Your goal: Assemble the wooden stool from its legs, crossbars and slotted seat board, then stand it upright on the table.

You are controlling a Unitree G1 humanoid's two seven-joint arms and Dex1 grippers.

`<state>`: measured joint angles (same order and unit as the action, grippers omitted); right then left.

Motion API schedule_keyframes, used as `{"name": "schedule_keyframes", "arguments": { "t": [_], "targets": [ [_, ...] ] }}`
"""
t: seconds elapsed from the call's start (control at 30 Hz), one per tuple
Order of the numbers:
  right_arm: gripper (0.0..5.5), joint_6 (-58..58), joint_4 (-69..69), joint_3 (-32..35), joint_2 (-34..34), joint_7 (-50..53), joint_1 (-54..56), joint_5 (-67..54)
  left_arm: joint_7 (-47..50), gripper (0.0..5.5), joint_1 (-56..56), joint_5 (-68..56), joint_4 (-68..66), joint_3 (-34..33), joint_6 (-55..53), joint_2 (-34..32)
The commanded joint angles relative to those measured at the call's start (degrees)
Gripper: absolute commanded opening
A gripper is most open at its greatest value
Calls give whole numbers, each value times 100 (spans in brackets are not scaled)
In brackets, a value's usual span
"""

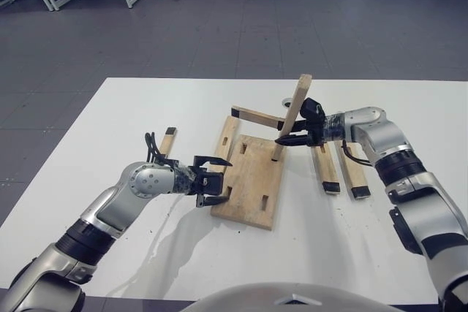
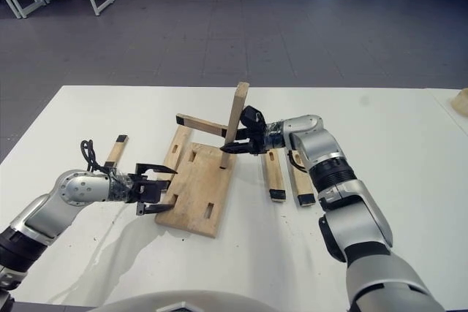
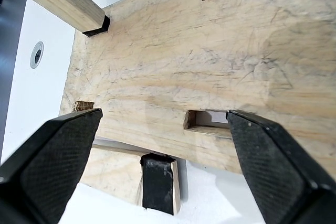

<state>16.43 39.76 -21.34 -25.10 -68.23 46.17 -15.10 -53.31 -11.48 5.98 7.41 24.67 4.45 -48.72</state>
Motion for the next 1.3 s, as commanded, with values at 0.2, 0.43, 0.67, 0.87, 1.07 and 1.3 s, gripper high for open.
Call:
{"name": "schedule_keyframes", "arguments": {
  "t": [0.2,0.43,0.67,0.87,1.07,1.3],
  "targets": [
    [202,485,1118,-414,33,275,-300,866,-131,440,396,418,-69,322,-315,193],
    [344,934,70,-54,-110,-24,-273,749,-133,440,468,460,29,272,-428,248],
    [481,1430,-985,486,-678,93,-500,715,-55,440,555,496,108,240,-548,278],
    [425,1790,-1500,1759,-959,1965,-448,835,110,440,709,517,279,183,-769,317],
    [359,2745,-2640,3702,624,4867,840,-205,193,440,791,531,543,168,-1072,420],
    [359,2972,-1851,3947,1408,5520,1675,-807,183,440,807,590,578,205,-1156,526]
  ]
}}
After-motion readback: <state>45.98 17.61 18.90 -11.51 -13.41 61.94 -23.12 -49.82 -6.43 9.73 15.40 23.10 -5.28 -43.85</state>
